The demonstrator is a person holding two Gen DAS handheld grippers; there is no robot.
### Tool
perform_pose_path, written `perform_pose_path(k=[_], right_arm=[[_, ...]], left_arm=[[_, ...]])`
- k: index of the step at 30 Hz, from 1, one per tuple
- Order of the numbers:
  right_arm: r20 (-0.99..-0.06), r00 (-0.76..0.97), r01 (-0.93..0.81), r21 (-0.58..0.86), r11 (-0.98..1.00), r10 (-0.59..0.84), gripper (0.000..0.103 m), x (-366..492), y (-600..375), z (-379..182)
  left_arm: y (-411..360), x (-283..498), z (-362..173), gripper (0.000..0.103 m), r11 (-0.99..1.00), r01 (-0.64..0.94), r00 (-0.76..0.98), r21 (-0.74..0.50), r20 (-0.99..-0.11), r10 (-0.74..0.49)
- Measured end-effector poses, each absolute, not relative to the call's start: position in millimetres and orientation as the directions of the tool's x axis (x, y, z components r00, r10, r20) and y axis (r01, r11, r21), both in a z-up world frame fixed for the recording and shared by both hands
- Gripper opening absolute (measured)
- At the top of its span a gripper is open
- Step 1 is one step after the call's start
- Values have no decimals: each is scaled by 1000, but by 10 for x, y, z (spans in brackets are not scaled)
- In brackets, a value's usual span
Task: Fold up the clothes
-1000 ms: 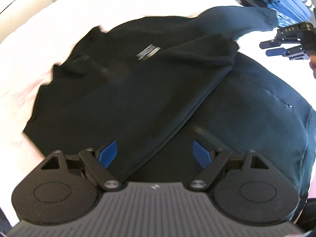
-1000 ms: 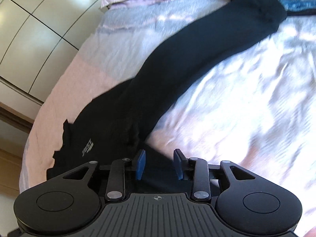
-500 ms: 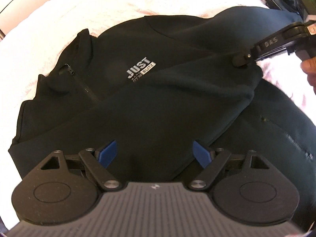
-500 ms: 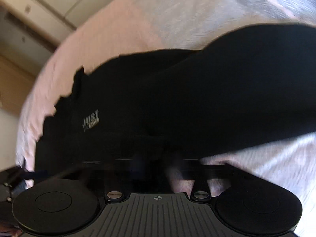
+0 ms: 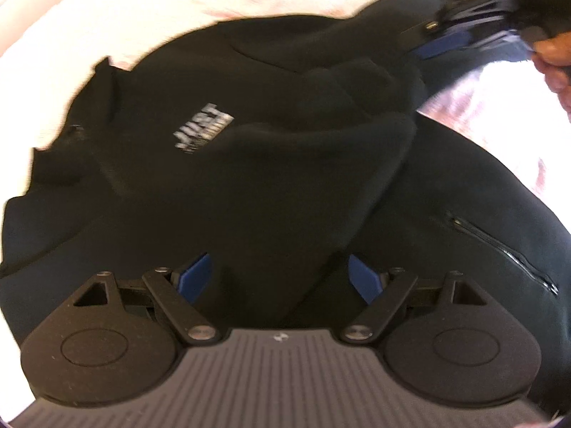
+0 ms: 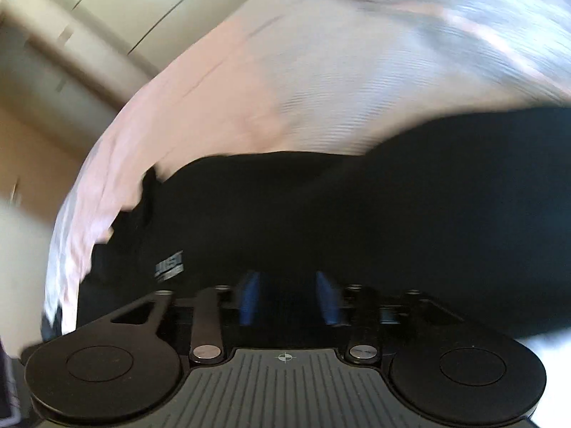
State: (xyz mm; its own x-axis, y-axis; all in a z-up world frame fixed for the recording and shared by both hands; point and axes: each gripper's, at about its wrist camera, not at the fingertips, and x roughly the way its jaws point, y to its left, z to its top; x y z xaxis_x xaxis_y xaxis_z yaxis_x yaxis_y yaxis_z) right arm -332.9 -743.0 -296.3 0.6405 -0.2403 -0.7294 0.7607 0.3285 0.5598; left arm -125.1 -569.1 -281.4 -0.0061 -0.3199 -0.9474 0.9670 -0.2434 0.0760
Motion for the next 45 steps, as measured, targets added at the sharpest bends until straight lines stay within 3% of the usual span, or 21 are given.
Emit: perform_pose_path(k=[8, 13, 20, 21, 23, 26, 31, 37, 41, 43, 44, 45], right_arm=[[-767, 390, 872, 485, -63, -510, 51, -4869, -7203, -2838], [-751, 226, 833, 479, -277, -620, 53, -5639, -7263, -2849], [-687, 232, 773, 560, -299, -688, 53, -5842, -7600, -3188], [-683, 235, 756, 576, -312, -691, 52, -5828, -7619, -3191], [-669, 241, 726, 605, -328, -703, 17, -5825, -7585, -3105], [-647, 254, 760, 593, -265, -719, 10, -5636, -7516, -2792], [-588, 351, 816, 574, -70, -729, 10, -4932, -7474, -2097], [-355, 571, 785, 499, 367, -740, 10, -3422, -7241, -944], [-220, 776, 624, 410, 666, -591, 10, -2129, -6358, -498], [-209, 861, 508, 389, 768, -464, 10, -1499, -5837, -654], [-235, 889, 455, 363, 813, -393, 11, -1208, -5581, -815], [-324, 891, 418, 313, 853, -317, 26, -870, -5345, -1044]], left_arm=[[-5746, -1483, -2901, 81, -357, 932, -35, 62, -965, -260], [-5729, -1582, -2815, 81, -391, 916, -21, 89, -963, -269], [-5697, -1703, -2717, 81, -384, 916, 3, 116, -959, -284], [-5686, -1716, -2706, 81, -384, 916, 2, 116, -959, -285], [-5663, -1743, -2684, 81, -385, 915, 1, 116, -958, -285], [-5604, -1754, -2611, 81, -381, 917, -2, 118, -954, -299], [-5419, -1532, -2359, 81, -313, 943, -5, 117, -931, -364], [-4909, -874, -1990, 81, -183, 975, 31, 126, -894, -447], [-4389, -247, -1892, 81, -74, 989, 80, 125, -892, -444], [-4106, 43, -1904, 81, -20, 993, 99, 119, -898, -428], [-3964, 189, -1909, 81, 7, 993, 108, 116, -901, -419], [-3822, 334, -1915, 81, 34, 993, 117, 113, -904, -410]])
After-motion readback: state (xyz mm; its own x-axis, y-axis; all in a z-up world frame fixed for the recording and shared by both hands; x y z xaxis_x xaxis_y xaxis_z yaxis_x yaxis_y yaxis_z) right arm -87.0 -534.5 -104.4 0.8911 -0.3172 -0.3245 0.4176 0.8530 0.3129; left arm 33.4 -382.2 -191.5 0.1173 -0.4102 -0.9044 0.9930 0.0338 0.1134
